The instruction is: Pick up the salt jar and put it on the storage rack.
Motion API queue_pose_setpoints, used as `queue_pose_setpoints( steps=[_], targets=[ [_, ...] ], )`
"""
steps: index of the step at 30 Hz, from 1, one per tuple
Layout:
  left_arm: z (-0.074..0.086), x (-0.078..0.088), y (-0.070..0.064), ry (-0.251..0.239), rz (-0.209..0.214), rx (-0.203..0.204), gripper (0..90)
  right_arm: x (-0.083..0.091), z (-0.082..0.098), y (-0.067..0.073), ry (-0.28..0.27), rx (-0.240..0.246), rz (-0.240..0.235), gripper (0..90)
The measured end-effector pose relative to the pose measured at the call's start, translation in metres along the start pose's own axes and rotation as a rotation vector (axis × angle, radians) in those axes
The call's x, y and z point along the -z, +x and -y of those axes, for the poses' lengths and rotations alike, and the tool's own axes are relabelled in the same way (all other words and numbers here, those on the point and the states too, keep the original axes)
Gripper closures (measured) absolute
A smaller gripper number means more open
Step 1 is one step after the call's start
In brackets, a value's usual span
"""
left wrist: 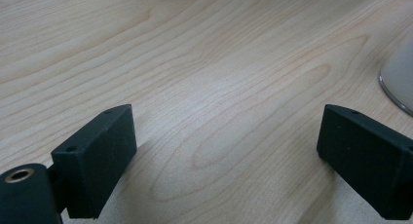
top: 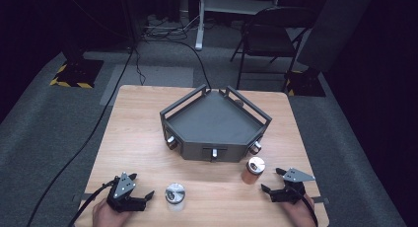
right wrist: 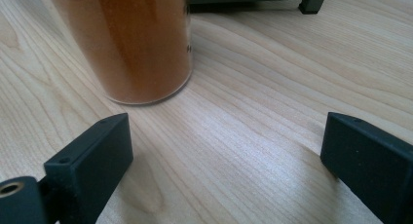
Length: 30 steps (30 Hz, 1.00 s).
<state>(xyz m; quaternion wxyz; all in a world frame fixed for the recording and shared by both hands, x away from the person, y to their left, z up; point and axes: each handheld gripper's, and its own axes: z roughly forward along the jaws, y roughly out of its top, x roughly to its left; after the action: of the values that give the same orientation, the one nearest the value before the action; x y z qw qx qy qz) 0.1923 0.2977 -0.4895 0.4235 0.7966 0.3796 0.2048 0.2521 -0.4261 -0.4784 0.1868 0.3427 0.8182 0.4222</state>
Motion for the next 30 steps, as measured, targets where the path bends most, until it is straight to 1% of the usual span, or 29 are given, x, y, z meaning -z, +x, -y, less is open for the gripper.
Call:
queue_pose_setpoints(
  steps=[20, 22, 25, 27, 29, 30],
  targets=[
    [0.0, 0.0, 0.002, 0.001, 0.008, -0.005, 6.9, 0.0, 0.0, 0.0, 0.0, 0.0, -0.001, 4.7],
    [-0.002, 0.0, 0.003, 0.007, 0.013, -0.003, 6.6, 0.0, 0.0, 0.0, 0.0, 0.0, -0.001, 4.7],
    [-0.005, 0.002, 0.007, 0.021, 0.029, 0.019, 4.6, 0.0, 0.0, 0.0, 0.0, 0.0, -0.001, 4.7],
    [-0.008, 0.003, 0.011, 0.031, 0.048, 0.028, 4.4, 0.0, 0.0, 0.0, 0.0, 0.0, -0.001, 4.7],
    [-0.009, 0.004, 0.012, 0.037, 0.06, 0.02, 4.5, 0.0, 0.0, 0.0, 0.0, 0.001, -0.002, 4.7],
    [-0.009, 0.005, 0.013, 0.03, 0.067, 0.018, 4.5, 0.0, 0.0, 0.0, 0.0, 0.0, -0.002, 4.7]
  ],
)
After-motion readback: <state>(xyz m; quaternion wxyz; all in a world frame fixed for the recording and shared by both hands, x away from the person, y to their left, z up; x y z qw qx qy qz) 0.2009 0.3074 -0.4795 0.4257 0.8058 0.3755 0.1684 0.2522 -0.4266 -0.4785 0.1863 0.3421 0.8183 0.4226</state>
